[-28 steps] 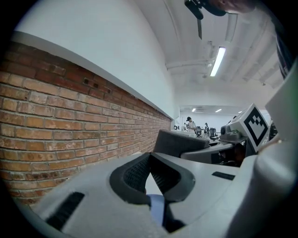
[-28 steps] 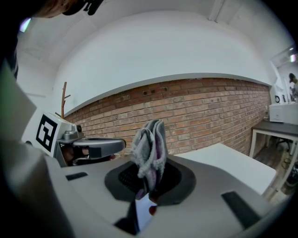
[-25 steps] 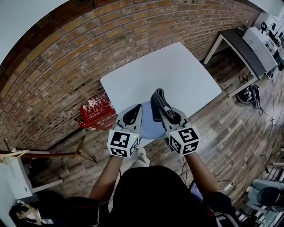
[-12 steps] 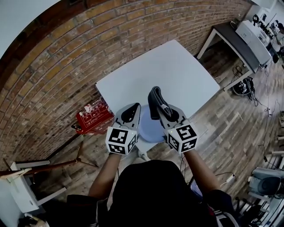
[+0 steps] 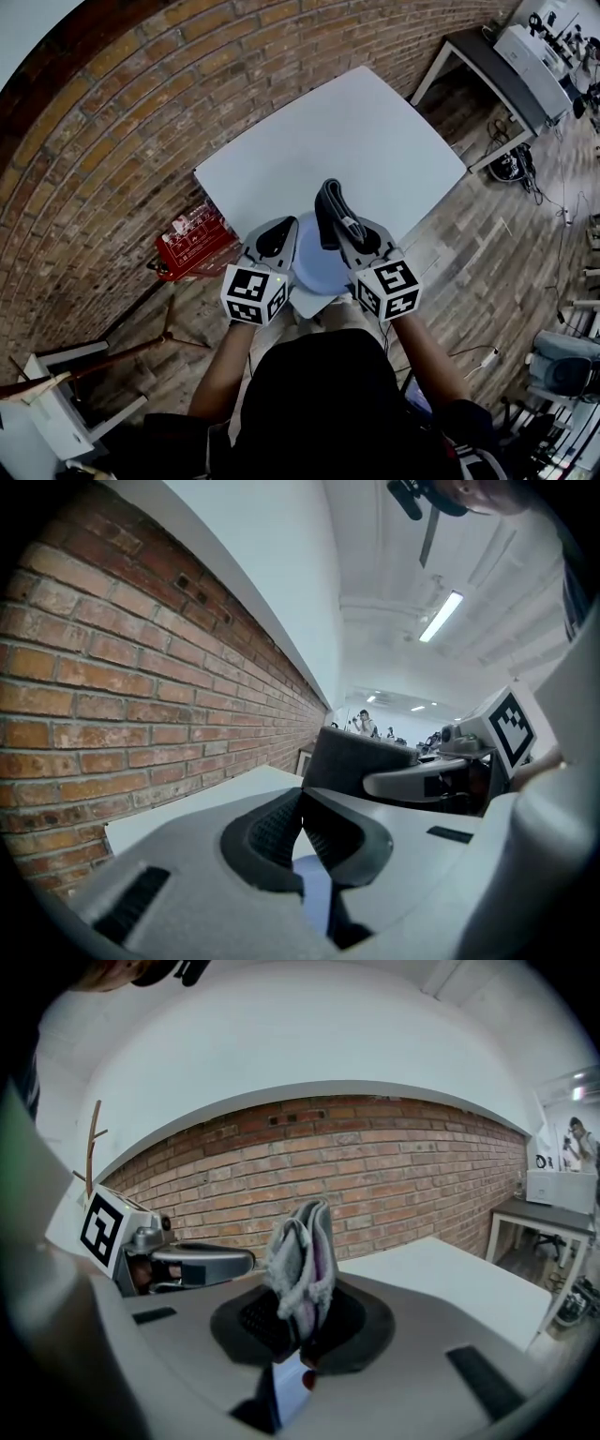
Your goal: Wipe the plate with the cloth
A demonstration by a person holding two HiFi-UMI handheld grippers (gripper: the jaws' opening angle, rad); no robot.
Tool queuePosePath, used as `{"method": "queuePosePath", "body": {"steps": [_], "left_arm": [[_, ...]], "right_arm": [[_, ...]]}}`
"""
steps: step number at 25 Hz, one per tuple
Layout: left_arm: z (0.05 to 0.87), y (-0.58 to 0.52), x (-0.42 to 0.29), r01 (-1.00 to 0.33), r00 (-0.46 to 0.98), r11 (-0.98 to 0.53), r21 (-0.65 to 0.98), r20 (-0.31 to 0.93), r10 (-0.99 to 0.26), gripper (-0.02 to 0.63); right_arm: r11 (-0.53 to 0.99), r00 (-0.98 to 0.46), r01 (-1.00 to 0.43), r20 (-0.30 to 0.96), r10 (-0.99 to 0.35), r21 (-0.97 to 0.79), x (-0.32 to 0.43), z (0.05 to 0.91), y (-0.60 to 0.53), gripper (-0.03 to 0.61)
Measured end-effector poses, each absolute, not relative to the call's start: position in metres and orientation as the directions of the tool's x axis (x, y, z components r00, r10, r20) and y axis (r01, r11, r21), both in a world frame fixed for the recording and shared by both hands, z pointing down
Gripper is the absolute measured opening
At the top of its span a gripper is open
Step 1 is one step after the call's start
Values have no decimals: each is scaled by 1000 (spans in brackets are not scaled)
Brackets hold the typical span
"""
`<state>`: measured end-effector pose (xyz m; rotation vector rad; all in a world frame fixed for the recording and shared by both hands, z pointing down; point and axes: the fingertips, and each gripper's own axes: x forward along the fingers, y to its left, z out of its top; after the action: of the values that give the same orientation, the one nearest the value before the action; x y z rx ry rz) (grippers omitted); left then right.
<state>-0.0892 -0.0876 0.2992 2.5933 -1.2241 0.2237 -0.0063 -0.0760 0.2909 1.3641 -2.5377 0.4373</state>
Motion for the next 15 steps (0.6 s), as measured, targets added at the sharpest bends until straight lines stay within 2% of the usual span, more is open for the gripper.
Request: {"method": "queuePosePath", "body": {"steps": [15], "left_arm": [[354, -95, -82, -774, 632, -592, 226, 336, -698, 18]], "right_arm": [[523, -549, -831, 434, -715, -189, 18, 340, -83, 51]]}}
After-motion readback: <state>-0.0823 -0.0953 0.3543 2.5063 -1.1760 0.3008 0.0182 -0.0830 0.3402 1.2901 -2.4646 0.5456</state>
